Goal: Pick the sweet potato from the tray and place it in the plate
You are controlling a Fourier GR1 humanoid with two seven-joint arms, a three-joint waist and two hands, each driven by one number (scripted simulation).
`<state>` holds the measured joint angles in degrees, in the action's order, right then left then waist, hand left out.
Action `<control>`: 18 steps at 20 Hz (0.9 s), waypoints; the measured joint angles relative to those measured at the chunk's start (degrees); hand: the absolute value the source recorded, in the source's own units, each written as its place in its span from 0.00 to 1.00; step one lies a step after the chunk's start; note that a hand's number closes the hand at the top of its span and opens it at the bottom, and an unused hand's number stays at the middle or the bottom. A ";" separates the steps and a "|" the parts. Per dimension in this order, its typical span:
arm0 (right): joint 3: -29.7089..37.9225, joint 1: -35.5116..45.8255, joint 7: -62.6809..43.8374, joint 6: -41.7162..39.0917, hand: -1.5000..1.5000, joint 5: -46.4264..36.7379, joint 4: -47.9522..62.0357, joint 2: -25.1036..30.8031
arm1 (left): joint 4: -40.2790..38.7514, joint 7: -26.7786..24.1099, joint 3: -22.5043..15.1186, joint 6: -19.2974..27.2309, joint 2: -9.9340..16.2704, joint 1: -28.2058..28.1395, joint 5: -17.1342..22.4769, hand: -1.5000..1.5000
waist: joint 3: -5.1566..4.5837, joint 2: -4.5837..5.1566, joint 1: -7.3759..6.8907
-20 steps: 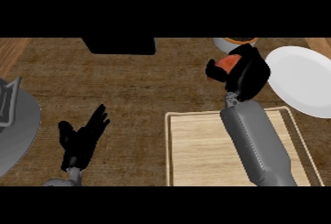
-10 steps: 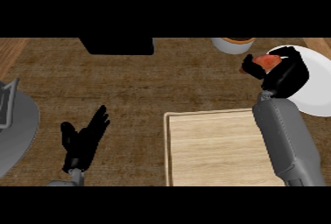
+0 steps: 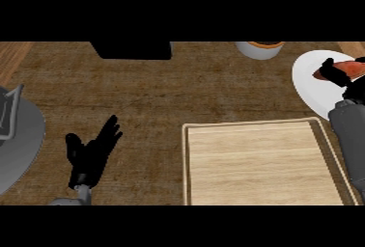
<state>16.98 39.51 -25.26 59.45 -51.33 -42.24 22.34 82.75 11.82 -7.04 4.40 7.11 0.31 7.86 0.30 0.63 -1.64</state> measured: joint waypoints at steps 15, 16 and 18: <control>9.15 1.86 17.18 -15.07 0.00 17.40 21.21 12.10 | -1.01 -1.45 -0.04 -1.57 -0.14 1.38 -0.20 0.50 | 0.13 0.92 -1.96; 9.70 1.98 18.38 -16.22 0.00 18.12 21.95 12.25 | -0.77 -1.38 -0.03 -1.77 0.01 1.26 -0.11 0.50 | 0.17 0.97 -2.16; 11.17 1.98 21.72 -18.63 0.00 20.05 22.78 12.53 | -0.60 -0.83 0.09 -1.82 0.14 1.36 0.02 0.50 | 0.24 1.04 -2.18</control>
<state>28.14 41.50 -3.54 40.82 -31.28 -19.45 34.88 82.15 10.98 -6.95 2.58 7.25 1.67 7.88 0.55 1.67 -3.82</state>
